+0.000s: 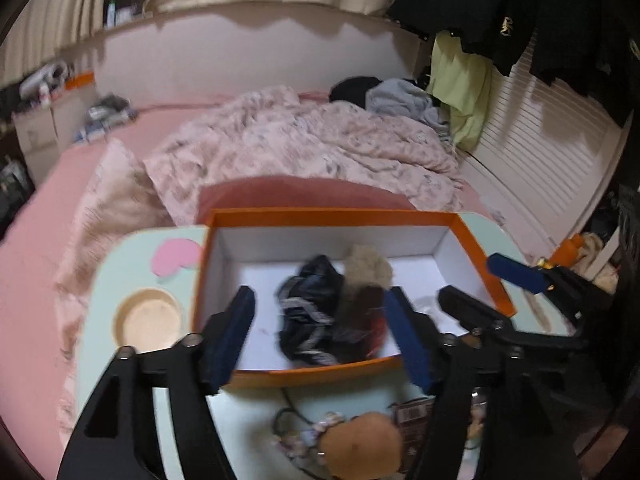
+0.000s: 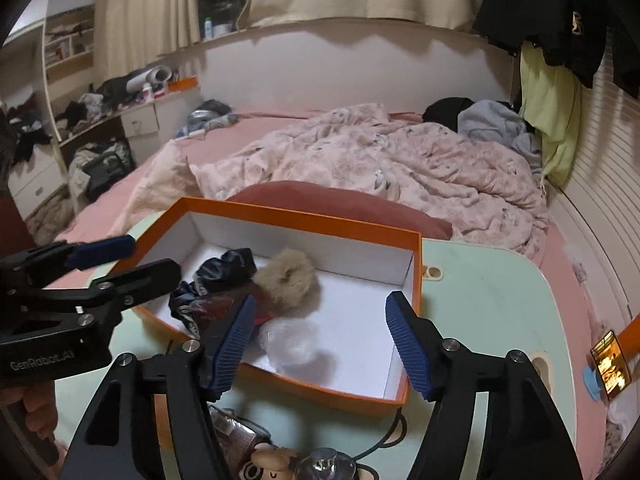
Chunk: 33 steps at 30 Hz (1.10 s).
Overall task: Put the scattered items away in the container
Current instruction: 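Carry the bag and tin over the orange box and open both grippers, then move both open grippers back to the remaining items on the table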
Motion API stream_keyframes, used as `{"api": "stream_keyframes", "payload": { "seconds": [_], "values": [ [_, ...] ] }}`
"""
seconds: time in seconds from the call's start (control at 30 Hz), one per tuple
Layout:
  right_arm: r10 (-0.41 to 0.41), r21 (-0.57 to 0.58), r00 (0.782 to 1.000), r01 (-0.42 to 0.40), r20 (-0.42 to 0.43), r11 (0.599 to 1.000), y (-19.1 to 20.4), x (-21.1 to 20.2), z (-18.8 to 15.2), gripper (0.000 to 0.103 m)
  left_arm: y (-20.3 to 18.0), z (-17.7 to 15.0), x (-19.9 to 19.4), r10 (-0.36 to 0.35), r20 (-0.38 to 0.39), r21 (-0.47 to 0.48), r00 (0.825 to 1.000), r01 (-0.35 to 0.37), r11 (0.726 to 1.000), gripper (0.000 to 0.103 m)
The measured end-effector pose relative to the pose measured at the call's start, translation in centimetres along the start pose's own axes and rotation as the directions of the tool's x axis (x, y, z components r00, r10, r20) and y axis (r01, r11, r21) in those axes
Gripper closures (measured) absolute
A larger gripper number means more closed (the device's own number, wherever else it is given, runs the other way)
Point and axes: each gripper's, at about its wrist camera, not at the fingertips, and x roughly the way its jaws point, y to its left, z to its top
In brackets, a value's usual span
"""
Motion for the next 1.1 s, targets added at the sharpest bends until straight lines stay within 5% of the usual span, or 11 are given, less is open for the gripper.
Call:
{"api": "stream_keyframes", "payload": {
  "seconds": [0.33, 0.6, 0.7, 0.9, 1.0, 1.1],
  "values": [
    [0.026, -0.003, 0.999, -0.026, 0.032, 1.0, -0.4, -4.4, -1.1, 0.035, -0.4, -1.0, -4.3, -0.025, 0.021, 0.016, 0.999, 0.025, 1.0, 0.033],
    [0.017, 0.014, 0.994, -0.016, -0.107, 1.0, -1.6, -7.6, -8.9, 0.032, -1.7, -8.2, -7.1, -0.02, -0.082, 0.063, 0.996, 0.025, 0.998, 0.033],
    [0.01, 0.026, 0.987, -0.006, -0.161, 1.0, -2.1, -7.9, -12.0, 0.032, -2.0, -11.4, -6.5, 0.036, -0.133, 0.084, 0.99, -0.025, 0.996, 0.033],
    [0.006, 0.08, 0.978, 0.011, -0.208, 0.997, -2.9, -6.9, -14.0, 0.027, -2.1, -13.7, -4.1, 0.091, -0.201, 0.096, 0.975, -0.072, 0.993, 0.033],
    [-0.038, 0.054, 0.978, 0.05, -0.206, 0.997, -2.5, -6.7, -14.2, 0.016, -1.8, -14.3, -3.7, 0.067, -0.215, 0.073, 0.974, -0.052, 0.996, 0.014],
    [-0.069, 0.008, 0.975, 0.072, -0.211, 0.997, -1.8, -6.3, -14.3, 0.009, -1.7, -14.5, -3.7, 0.06, -0.21, 0.073, 0.976, -0.046, 0.996, 0.011]
  ]
}}
